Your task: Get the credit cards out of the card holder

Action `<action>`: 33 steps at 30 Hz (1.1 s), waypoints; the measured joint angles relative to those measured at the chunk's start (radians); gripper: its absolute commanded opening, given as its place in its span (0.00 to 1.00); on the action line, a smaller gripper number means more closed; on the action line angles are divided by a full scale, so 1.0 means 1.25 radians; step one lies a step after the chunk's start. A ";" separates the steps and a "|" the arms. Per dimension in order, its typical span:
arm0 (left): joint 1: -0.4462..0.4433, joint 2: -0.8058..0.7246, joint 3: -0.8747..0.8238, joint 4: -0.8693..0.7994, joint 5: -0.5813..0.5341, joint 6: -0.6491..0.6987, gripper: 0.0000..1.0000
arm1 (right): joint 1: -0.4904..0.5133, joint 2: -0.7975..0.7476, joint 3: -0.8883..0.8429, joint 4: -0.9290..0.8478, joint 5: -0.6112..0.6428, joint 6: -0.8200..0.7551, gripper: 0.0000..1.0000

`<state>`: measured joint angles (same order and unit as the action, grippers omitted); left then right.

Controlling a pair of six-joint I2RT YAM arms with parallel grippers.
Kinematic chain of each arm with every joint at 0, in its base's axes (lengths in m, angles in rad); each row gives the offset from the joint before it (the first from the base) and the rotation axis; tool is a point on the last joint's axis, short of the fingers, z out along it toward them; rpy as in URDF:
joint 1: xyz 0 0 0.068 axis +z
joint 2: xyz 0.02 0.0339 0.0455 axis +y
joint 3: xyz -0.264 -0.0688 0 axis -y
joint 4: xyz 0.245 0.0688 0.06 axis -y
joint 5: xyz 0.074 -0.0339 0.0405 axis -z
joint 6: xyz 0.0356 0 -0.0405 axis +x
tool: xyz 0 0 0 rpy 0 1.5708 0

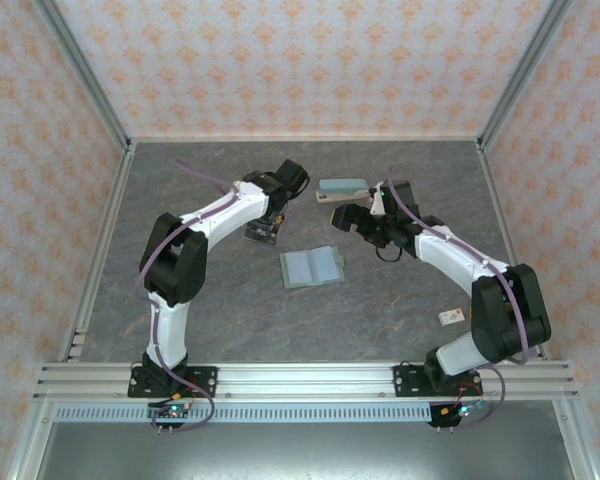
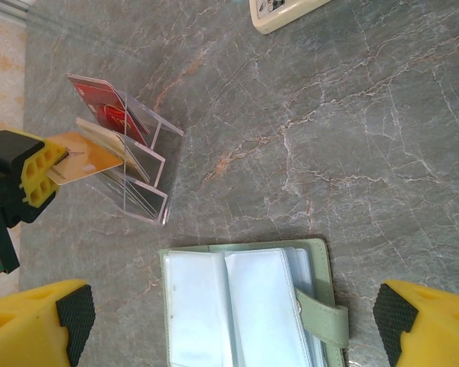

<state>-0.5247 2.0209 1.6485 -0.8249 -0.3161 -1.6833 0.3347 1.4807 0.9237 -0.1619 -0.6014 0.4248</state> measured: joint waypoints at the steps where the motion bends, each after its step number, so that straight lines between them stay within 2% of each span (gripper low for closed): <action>1: 0.000 0.000 0.000 0.000 -0.003 -0.003 0.04 | 0.000 0.000 0.000 0.000 0.000 0.000 0.95; 5: 0.000 0.000 0.000 0.000 -0.006 -0.016 0.16 | 0.000 0.000 0.000 -0.003 -0.001 0.000 0.95; 13: 0.001 0.002 0.000 0.010 -0.007 -0.013 0.20 | 0.000 0.000 0.000 -0.006 -0.004 0.000 0.95; 18: 0.002 0.002 0.000 0.033 -0.005 0.027 0.21 | 0.000 0.000 0.000 -0.006 -0.006 0.000 0.95; 22: 0.003 0.002 0.005 0.054 0.010 0.105 0.21 | 0.000 0.000 0.000 -0.014 -0.006 -0.008 0.94; 27: 0.009 -0.027 -0.014 0.097 0.042 0.256 0.24 | 0.006 0.000 0.002 -0.050 0.013 -0.036 0.91; 30: 0.015 -0.104 -0.067 0.114 0.075 0.351 0.31 | 0.034 0.000 0.010 -0.091 0.053 -0.060 0.89; 33: 0.029 -0.200 -0.131 0.134 0.124 0.433 0.40 | 0.096 0.002 0.036 -0.140 0.109 -0.084 0.88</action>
<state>-0.4885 1.7710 1.4845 -0.6579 -0.1612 -1.1419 0.4549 1.4830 0.9691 -0.3367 -0.4656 0.3195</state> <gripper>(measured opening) 0.349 0.886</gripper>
